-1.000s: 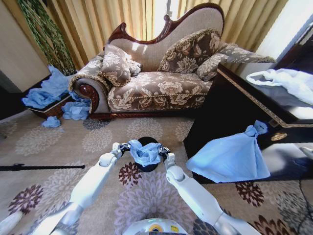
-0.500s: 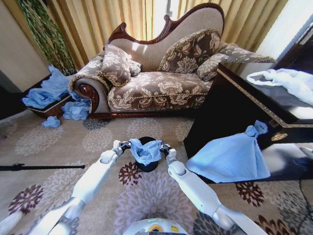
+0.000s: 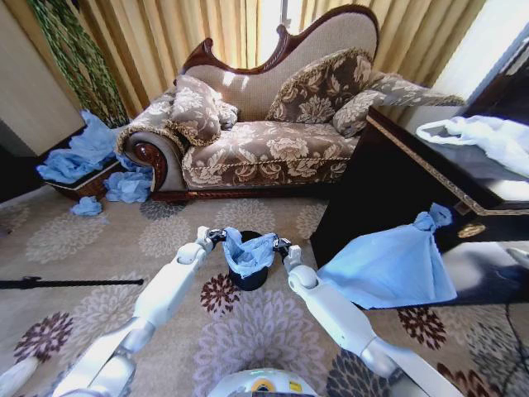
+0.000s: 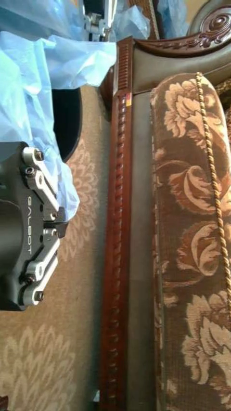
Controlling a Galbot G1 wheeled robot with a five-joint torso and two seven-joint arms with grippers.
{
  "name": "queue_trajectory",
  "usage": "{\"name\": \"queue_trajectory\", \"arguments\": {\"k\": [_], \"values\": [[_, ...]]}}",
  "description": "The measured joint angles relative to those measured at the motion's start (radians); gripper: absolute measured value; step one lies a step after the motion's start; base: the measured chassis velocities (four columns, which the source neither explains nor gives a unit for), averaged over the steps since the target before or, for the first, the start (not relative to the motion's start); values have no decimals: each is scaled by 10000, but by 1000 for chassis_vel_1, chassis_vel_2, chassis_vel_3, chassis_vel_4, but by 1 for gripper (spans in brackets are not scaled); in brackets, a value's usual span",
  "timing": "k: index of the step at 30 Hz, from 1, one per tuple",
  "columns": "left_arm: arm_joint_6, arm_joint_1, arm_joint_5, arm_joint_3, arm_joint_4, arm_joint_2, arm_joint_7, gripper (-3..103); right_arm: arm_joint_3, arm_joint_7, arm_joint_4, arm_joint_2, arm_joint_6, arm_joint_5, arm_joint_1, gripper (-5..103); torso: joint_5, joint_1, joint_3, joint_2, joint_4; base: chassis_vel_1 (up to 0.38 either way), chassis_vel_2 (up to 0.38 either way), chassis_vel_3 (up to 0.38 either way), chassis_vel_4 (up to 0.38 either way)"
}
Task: Place a garbage bag over the trash bin.
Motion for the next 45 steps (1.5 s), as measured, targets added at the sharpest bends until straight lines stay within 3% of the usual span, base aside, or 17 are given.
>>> {"name": "queue_trajectory", "arguments": {"k": [15,24,29,45], "values": [[325,-158,-304,-183,240,-38,-957,0,301,-43,-738,230,73,-190,196,0,-1,-1,0,0,0,0,0,0,0],[778,-206,-487,-259,304,-298,-1638,0,462,276,-955,309,-49,-218,267,0,-2,-1,-1,2,0,0,0,0,0],[1079,-219,-487,-289,448,-436,-2012,0,570,28,-1176,224,-249,-199,260,0,-1,-1,-1,2,-2,0,0,0,0],[1416,321,-435,-387,148,-314,-1782,0,668,-1212,-1436,-7,-189,-428,4,0,-1,-1,-1,2,0,0,0,0,0]]}}
